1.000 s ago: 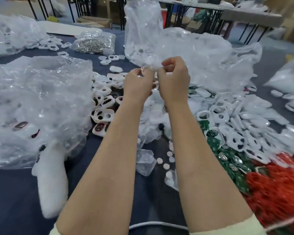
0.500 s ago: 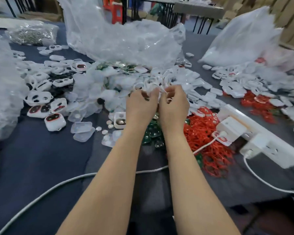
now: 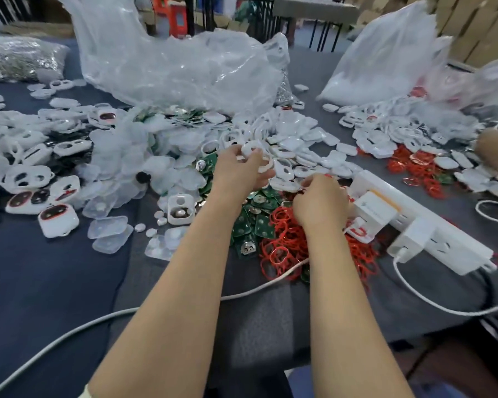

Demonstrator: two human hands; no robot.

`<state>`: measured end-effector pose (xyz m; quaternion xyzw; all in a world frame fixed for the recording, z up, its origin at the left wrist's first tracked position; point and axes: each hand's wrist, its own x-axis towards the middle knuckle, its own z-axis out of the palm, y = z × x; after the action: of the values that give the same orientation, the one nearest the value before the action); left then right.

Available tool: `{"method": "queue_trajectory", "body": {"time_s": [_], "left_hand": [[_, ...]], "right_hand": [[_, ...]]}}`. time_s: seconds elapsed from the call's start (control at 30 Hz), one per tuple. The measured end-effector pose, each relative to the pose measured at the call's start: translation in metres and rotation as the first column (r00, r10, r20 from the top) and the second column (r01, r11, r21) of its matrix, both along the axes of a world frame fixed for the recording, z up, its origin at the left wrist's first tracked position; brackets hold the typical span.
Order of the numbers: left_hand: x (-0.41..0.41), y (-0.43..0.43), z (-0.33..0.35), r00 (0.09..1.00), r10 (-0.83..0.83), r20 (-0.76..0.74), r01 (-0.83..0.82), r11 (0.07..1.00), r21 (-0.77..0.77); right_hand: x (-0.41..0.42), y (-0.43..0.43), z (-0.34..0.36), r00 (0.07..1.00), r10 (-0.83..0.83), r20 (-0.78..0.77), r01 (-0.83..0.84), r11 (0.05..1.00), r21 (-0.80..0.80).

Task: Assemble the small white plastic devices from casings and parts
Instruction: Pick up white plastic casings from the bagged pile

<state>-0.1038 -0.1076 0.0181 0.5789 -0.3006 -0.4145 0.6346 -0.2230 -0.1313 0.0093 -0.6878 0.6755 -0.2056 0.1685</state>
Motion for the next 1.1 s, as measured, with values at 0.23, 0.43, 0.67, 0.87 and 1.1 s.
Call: {"method": "queue_trajectory", "body": {"time_s": [0.23, 0.43, 0.67, 0.87, 1.1], "left_hand": [[0.0, -0.005, -0.001, 1.0, -0.028, -0.002, 0.028, 1.0, -0.008], [0.01, -0.002, 0.001, 1.0, -0.004, -0.023, 0.003, 0.999, -0.033], [0.06, 0.016, 0.0, 0.995, 0.096, -0.035, -0.098, 0.994, -0.057], [0.095, 0.038, -0.014, 0.987, 0.14, 0.078, -0.133, 0.987, -0.094], [0.099, 0.041, -0.023, 0.978, 0.102, 0.182, -0.081, 0.99, -0.12]], "right_hand": [[-0.001, -0.014, -0.007, 0.99, 0.025, 0.14, -0.011, 0.995, -0.103], [0.014, -0.016, 0.004, 0.934, 0.11, 0.339, 0.004, 0.949, -0.317], [0.076, -0.003, 0.012, 0.727, 0.349, 0.592, -0.171, 0.926, -0.336], [0.12, 0.006, -0.004, 0.696, 0.476, 0.537, -0.297, 0.872, -0.389], [0.127, 0.008, -0.016, 0.703, 0.442, 0.557, -0.267, 0.89, -0.37]]}}
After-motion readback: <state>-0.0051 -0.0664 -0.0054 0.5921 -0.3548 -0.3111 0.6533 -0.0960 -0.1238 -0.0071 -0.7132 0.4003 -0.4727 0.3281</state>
